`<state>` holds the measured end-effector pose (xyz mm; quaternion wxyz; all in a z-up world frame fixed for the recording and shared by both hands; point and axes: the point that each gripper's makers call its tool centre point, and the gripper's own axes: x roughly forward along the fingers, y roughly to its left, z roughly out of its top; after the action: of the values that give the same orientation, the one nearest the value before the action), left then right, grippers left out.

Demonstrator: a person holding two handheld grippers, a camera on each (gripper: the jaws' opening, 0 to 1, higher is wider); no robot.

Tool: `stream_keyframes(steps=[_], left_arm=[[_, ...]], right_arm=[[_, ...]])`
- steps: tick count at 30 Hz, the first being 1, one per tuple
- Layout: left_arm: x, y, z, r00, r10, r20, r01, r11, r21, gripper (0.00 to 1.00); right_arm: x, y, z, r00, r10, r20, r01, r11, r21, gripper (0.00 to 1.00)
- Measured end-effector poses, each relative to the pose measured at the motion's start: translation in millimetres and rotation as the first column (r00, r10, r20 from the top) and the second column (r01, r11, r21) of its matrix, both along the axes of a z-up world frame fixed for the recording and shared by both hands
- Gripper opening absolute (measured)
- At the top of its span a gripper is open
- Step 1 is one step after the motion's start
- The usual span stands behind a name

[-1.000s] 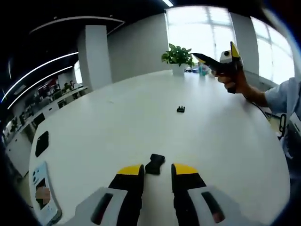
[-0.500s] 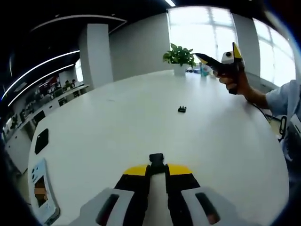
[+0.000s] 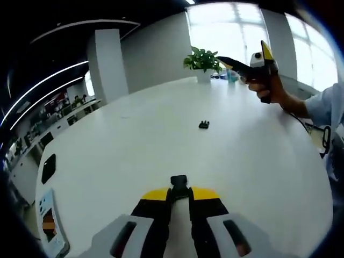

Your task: Snap the two parts of the plastic buckle together until the buckle closes and remains connected.

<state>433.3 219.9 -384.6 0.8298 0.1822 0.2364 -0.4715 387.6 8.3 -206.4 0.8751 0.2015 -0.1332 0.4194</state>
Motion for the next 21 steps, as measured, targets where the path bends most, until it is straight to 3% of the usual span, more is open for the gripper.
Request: stream_keyframes(steps=[6, 10, 21], left_arm=[[-10.9, -15, -0.4, 0.999, -0.032, 0.017, 0.032, 0.999, -0.011, 0.12], [-20.3, -28, -1.4, 0.998, -0.058, -0.007, 0.058, 0.997, -0.052, 0.12], [-36.7, -45, -1.9, 0.997, -0.074, -0.032, 0.072, 0.995, -0.063, 0.11]], right_arm=[[-1, 1, -1.9, 1.0, 0.002, -0.002, -0.002, 1.0, -0.005, 0.78], [0, 2, -3.3, 1.0, 0.005, -0.007, -0.005, 1.0, -0.01, 0.78], [3, 3, -10.9, 1.0, -0.003, -0.022, 0.003, 1.0, -0.023, 0.77]])
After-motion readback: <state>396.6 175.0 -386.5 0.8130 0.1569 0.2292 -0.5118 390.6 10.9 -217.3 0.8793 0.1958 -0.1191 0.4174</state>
